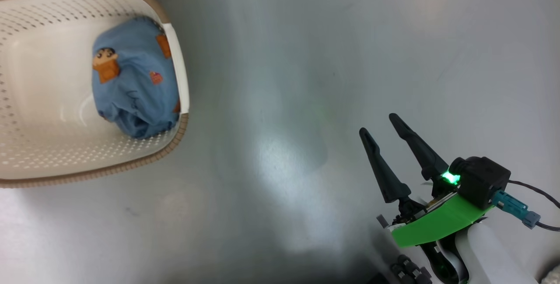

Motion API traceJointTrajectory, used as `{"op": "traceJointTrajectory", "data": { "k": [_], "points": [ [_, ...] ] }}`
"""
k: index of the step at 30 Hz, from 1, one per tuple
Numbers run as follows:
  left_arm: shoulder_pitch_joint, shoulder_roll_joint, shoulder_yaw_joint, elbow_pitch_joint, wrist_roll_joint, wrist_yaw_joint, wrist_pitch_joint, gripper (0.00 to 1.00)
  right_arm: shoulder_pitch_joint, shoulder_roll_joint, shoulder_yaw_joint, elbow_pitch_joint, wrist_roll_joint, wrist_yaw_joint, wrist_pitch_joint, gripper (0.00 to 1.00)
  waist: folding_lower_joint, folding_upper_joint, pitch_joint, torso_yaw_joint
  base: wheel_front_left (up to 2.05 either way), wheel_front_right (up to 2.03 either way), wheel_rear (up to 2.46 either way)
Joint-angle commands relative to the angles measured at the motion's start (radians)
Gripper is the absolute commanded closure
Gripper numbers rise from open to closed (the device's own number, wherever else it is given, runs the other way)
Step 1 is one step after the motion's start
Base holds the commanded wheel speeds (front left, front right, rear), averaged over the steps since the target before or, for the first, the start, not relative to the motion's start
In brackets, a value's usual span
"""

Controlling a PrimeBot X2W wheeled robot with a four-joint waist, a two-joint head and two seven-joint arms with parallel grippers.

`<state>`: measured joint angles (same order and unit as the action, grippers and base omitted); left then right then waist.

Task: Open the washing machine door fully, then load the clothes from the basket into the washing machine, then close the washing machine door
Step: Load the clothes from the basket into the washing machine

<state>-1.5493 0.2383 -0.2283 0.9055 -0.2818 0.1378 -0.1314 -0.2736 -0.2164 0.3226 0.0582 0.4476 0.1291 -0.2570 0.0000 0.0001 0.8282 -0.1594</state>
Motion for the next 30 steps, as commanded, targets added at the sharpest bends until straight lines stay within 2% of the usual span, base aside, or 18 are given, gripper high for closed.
{"op": "traceJointTrajectory", "data": {
  "k": [1,11,17,22,30],
  "points": [
    [0.007,0.036,0.008,-0.016,-0.007,0.004,-0.01,0.0,0.024,-0.004,0.016,-0.017,0.01,0.002,-0.005,0.0,0.0,-0.0001,-0.021,0.011,0.0,0.0,0.0],
    [0.092,-0.018,0.002,0.071,-0.049,-0.057,-0.101,0.0,0.005,-0.006,0.001,-0.008,0.006,0.002,-0.005,0.0,0.0,-0.0001,-0.139,0.05,0.0,0.0,0.0],
    [0.18,-0.047,0.003,0.047,-0.059,-0.081,-0.128,0.0,0.006,-0.003,-0.024,-0.01,-0.001,0.002,-0.005,0.0,0.0,-0.0001,-0.209,0.077,0.0,0.0,0.0],
    [0.31,-0.045,0.025,-0.099,-0.042,-0.079,-0.13,0.0,0.017,0.005,-0.048,-0.015,-0.011,0.002,-0.005,0.0,0.0,-0.0001,-0.274,0.097,0.0,0.0,0.0],
    [0.624,-0.043,0.074,-0.403,-0.013,-0.068,-0.13,0.0,0.052,0.026,-0.061,-0.01,-0.025,0.002,-0.005,0.0,0.0,-0.0001,-0.406,0.115,0.0,0.0,0.0]
  ]
}}
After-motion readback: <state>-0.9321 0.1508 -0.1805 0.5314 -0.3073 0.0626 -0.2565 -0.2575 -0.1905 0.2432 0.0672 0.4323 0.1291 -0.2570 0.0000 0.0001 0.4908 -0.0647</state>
